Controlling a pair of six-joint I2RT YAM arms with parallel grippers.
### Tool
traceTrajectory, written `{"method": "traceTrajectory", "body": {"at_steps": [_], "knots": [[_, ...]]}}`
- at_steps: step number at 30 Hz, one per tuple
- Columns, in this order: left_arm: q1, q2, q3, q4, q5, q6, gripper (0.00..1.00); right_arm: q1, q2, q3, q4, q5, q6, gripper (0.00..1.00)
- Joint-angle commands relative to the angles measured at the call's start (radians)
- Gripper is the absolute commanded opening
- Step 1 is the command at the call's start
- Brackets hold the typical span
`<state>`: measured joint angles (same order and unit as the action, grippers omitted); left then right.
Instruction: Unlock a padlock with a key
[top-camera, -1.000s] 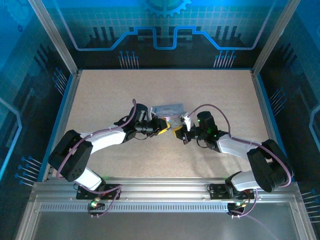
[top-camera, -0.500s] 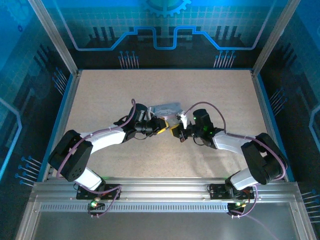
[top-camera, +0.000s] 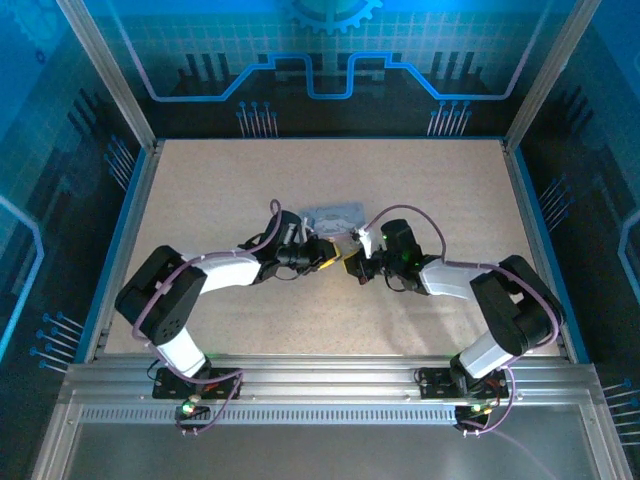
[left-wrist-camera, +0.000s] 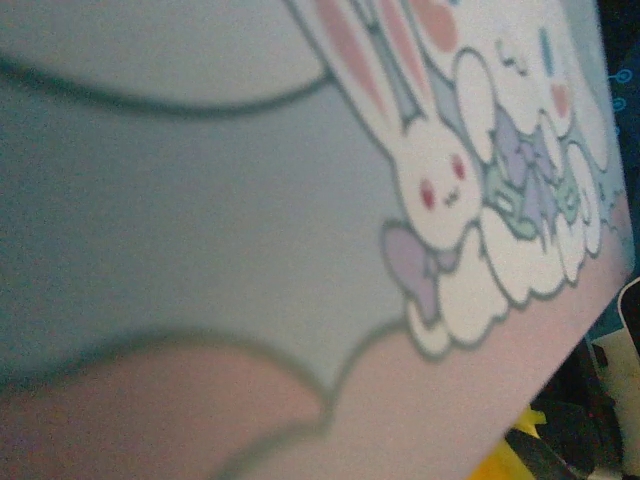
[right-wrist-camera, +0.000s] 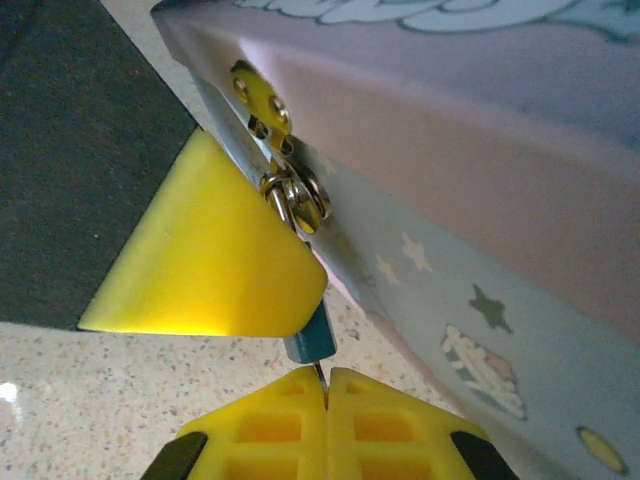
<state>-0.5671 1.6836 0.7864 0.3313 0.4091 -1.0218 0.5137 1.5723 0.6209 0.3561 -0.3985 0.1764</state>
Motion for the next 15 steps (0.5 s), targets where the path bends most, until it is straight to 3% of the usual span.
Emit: {"method": "traceTrajectory", "body": {"at_steps": [1, 15], "knots": [[-0.042, 0.053, 0.014, 0.113, 0.071, -0.011, 0.16, -0.001, 0.021, 0.008, 0.074, -0.016, 0.01, 0.0], [-0.042, 0.116, 0.014, 0.167, 0.021, -0.029, 0.39, -0.038, 0.086, -0.01, 0.062, -0.01, 0.019, 0.0]]}}
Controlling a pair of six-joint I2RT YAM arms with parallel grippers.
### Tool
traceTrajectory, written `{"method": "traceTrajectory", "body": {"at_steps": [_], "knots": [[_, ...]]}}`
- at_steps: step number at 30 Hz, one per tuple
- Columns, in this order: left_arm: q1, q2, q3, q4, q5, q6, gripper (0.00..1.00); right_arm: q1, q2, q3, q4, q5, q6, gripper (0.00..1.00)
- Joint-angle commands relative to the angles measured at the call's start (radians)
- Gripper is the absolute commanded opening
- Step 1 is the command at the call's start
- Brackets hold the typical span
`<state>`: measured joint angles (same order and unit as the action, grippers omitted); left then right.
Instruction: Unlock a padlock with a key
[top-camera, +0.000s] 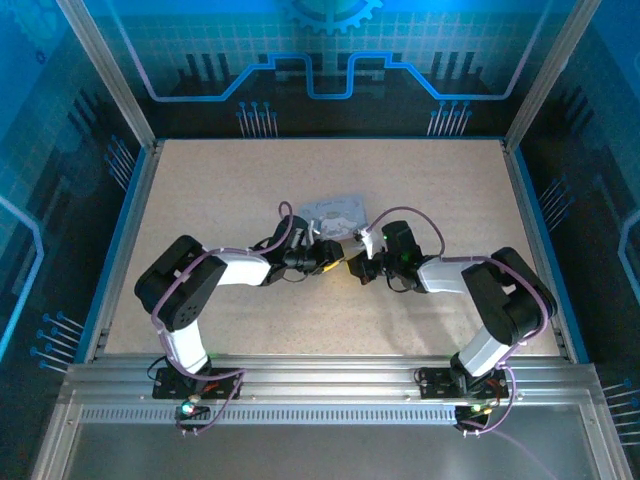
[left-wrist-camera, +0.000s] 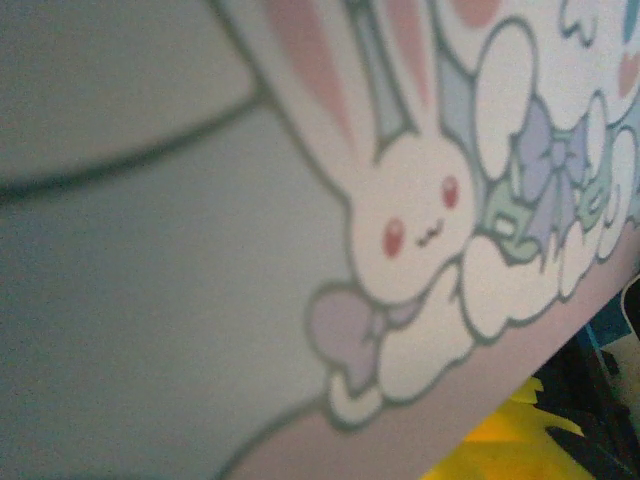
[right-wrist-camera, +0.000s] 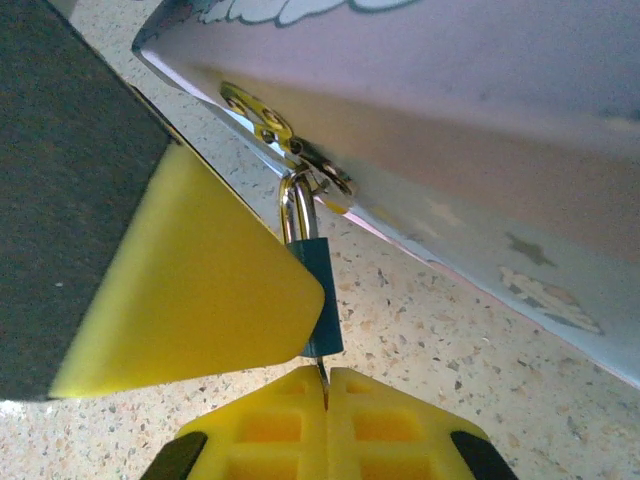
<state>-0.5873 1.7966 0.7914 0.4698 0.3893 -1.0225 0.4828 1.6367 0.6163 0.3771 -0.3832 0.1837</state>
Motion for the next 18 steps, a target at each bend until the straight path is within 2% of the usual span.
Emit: {"method": "traceTrajectory", "body": {"at_steps": [1, 10, 18], "knots": [[-0.022, 0.0, 0.002, 0.028, 0.037, -0.028, 0.4, -0.007, 0.023, -0.007, 0.042, -0.026, 0.012, 0.0], [-0.008, -0.111, -0.07, -0.02, -0.015, -0.021, 0.54, -0.018, 0.025, 0.001, 0.009, -0.031, 0.032, 0.0], [0.033, -0.315, -0.156, -0.123, -0.084, 0.002, 0.61, -0.019, 0.008, 0.04, -0.094, -0.055, 0.054, 0.0]]}}
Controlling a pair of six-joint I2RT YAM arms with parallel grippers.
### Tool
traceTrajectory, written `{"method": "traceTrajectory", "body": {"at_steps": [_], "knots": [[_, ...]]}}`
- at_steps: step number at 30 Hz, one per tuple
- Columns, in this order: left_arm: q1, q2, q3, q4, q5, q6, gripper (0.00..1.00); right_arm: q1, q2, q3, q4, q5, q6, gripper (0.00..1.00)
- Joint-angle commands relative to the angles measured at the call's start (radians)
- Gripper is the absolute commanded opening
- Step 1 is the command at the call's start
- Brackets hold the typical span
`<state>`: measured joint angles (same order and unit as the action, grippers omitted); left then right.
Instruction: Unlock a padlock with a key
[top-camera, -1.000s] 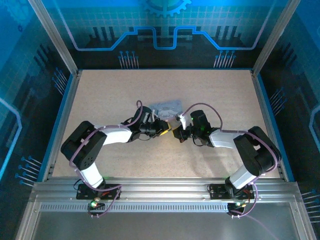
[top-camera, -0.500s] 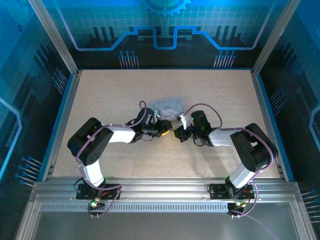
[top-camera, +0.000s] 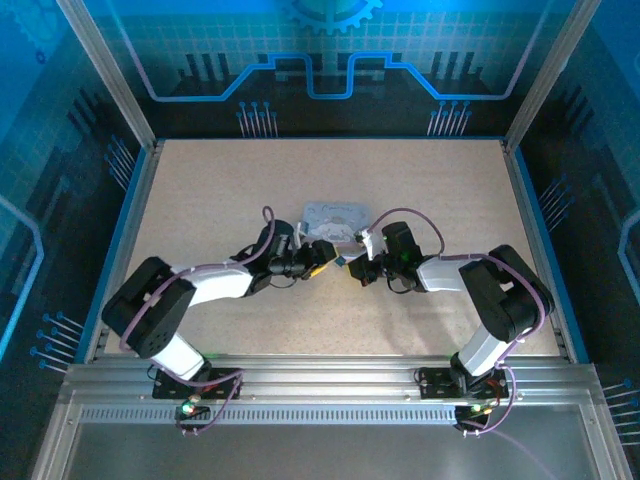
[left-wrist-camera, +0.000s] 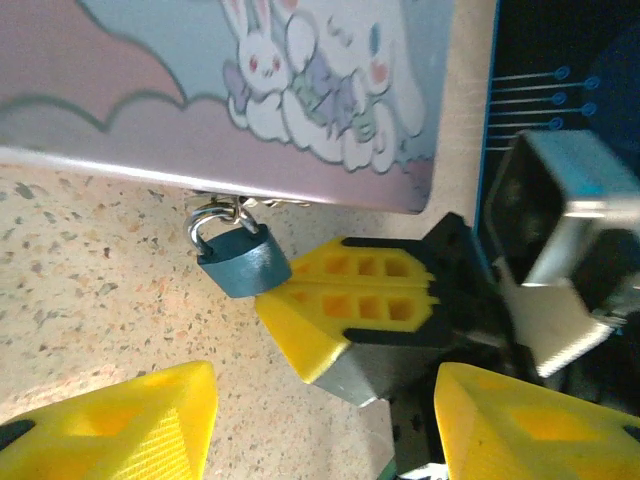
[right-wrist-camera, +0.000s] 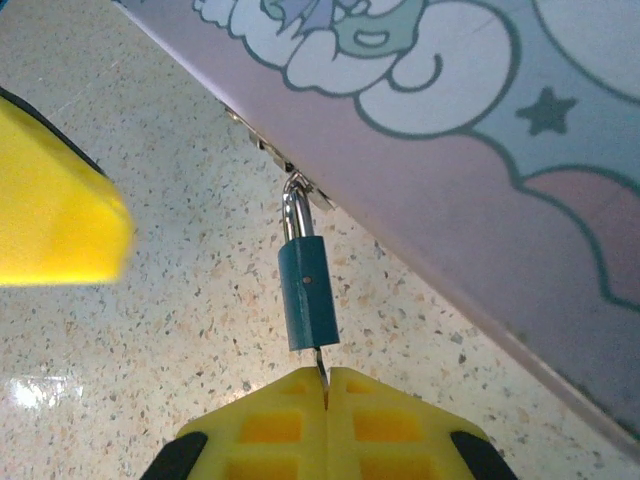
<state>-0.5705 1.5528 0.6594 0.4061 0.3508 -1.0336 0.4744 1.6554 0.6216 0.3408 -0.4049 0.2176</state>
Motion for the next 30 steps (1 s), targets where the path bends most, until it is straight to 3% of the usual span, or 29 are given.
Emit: {"method": "traceTrajectory", "body": {"at_steps": [1, 12, 18, 30], "knots": [[0.018, -0.103, -0.033, -0.074, -0.06, 0.018, 0.61, -0.011, -0.015, 0.044, -0.087, -0.042, 0.026, 0.0], [-0.021, -0.316, -0.139, -0.133, -0.241, -0.053, 0.59, -0.001, -0.063, 0.15, -0.336, -0.111, 0.182, 0.0], [-0.08, -0.287, -0.186, -0.025, -0.301, -0.16, 0.57, 0.04, -0.087, 0.2, -0.427, -0.098, 0.318, 0.0], [-0.128, -0.16, -0.207, 0.183, -0.338, -0.301, 0.5, 0.069, -0.11, 0.158, -0.345, -0.071, 0.559, 0.0]]}}
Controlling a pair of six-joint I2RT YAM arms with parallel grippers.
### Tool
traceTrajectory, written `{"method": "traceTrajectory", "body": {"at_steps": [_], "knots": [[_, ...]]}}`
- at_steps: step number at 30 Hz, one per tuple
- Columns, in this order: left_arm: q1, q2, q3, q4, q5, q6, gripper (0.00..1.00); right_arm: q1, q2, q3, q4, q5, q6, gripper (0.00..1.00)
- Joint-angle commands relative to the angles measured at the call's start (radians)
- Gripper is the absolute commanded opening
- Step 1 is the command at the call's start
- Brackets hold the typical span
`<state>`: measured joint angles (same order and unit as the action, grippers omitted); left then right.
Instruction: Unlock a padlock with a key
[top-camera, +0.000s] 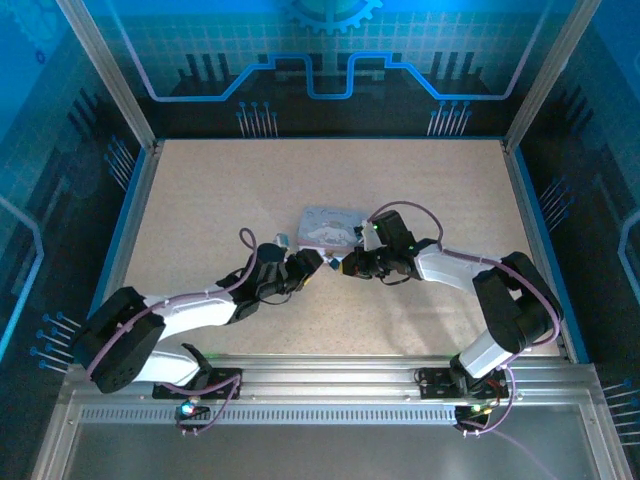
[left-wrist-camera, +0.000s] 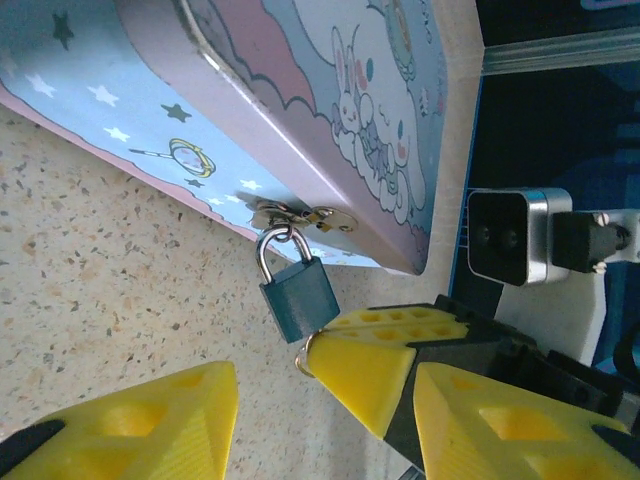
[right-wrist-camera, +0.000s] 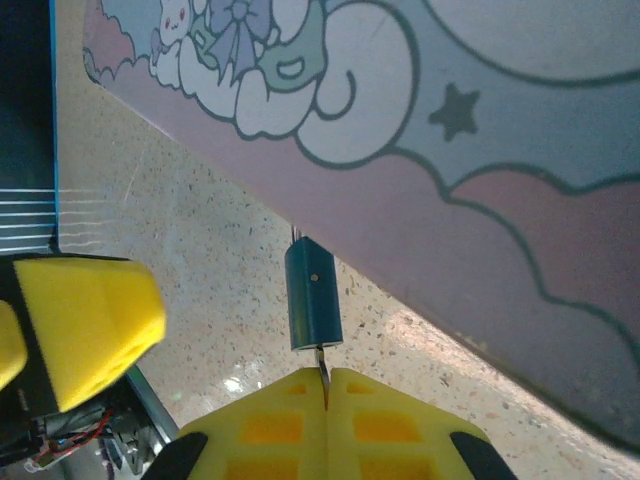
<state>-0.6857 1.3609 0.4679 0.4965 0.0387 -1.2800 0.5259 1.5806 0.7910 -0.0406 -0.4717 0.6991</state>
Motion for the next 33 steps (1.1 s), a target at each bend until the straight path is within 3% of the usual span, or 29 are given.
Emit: {"method": "traceTrajectory", "body": {"at_steps": [1, 33], "knots": [[-0.017, 0.046, -0.018, 0.112, -0.026, -0.066, 0.49, 0.019, -0.039, -0.019, 0.046, 0.001, 0.089, 0.0], [-0.059, 0.372, 0.004, 0.521, -0.083, -0.301, 0.32, 0.044, -0.044, -0.035, 0.104, 0.008, 0.181, 0.0]]}}
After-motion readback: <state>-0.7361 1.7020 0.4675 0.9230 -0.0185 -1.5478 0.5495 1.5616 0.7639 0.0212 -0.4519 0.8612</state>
